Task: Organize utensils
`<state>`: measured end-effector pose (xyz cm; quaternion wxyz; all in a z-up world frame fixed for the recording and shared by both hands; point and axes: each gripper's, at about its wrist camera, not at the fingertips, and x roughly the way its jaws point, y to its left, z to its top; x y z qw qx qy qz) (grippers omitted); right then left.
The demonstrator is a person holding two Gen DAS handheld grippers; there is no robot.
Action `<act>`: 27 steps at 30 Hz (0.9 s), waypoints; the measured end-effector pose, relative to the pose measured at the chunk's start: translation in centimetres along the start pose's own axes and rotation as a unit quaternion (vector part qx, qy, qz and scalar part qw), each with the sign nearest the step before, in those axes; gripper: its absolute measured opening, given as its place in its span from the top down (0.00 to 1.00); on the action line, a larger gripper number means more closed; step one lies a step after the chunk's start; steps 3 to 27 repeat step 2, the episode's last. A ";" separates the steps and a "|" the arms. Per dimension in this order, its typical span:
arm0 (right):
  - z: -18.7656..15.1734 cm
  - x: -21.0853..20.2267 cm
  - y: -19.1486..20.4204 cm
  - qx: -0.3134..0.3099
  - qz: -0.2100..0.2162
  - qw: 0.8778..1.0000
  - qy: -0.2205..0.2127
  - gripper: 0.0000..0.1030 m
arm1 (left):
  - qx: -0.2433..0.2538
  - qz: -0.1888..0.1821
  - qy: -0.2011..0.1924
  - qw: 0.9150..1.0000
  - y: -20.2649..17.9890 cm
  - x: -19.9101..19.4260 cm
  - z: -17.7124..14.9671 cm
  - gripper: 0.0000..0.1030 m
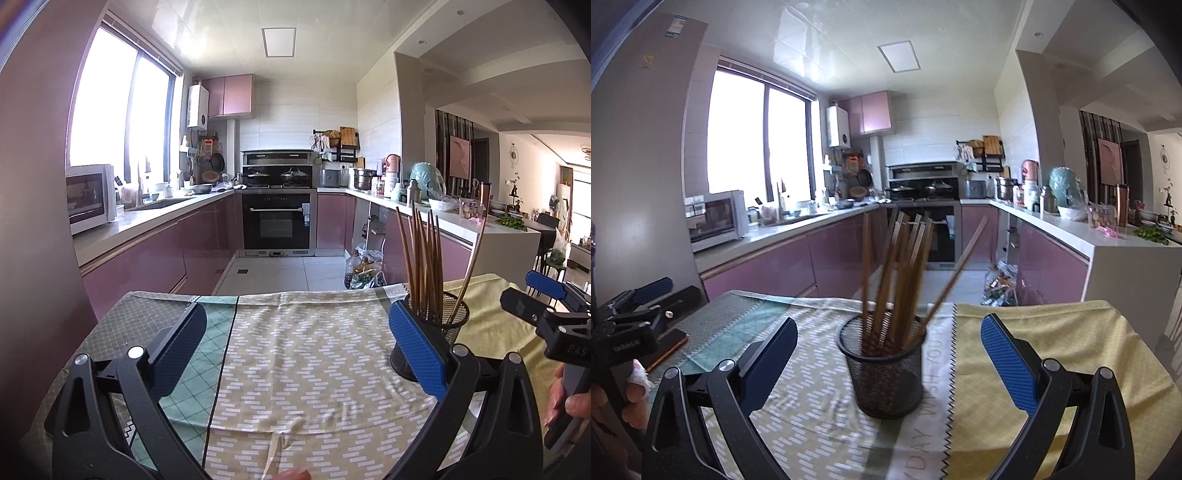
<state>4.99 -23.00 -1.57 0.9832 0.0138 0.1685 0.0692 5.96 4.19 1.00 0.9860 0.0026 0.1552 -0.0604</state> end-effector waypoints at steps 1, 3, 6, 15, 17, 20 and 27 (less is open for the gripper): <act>-0.2 0.4 -1.0 0.003 -0.016 1.000 0.014 0.06 | 0.001 0.001 0.010 1.000 0.6 0.6 -0.2 0.05; -0.5 1.3 -2.3 0.004 -0.037 0.998 0.041 0.06 | 0.002 0.006 0.020 1.000 1.1 1.1 -0.4 0.05; -0.5 1.3 -2.3 0.004 -0.037 0.998 0.041 0.06 | 0.002 0.006 0.020 1.000 1.1 1.1 -0.4 0.05; -0.5 1.3 -2.3 0.004 -0.037 0.998 0.041 0.06 | 0.002 0.006 0.020 1.000 1.1 1.1 -0.4 0.05; -0.5 1.3 -2.3 0.004 -0.037 0.998 0.041 0.06 | 0.002 0.006 0.020 1.000 1.1 1.1 -0.4 0.05; -0.5 1.3 -2.3 0.004 -0.037 0.998 0.041 0.06 | 0.002 0.006 0.020 1.000 1.1 1.1 -0.4 0.05; -0.5 1.3 -2.3 0.004 -0.037 0.998 0.041 0.06 | 0.002 0.006 0.020 1.000 1.1 1.1 -0.4 0.05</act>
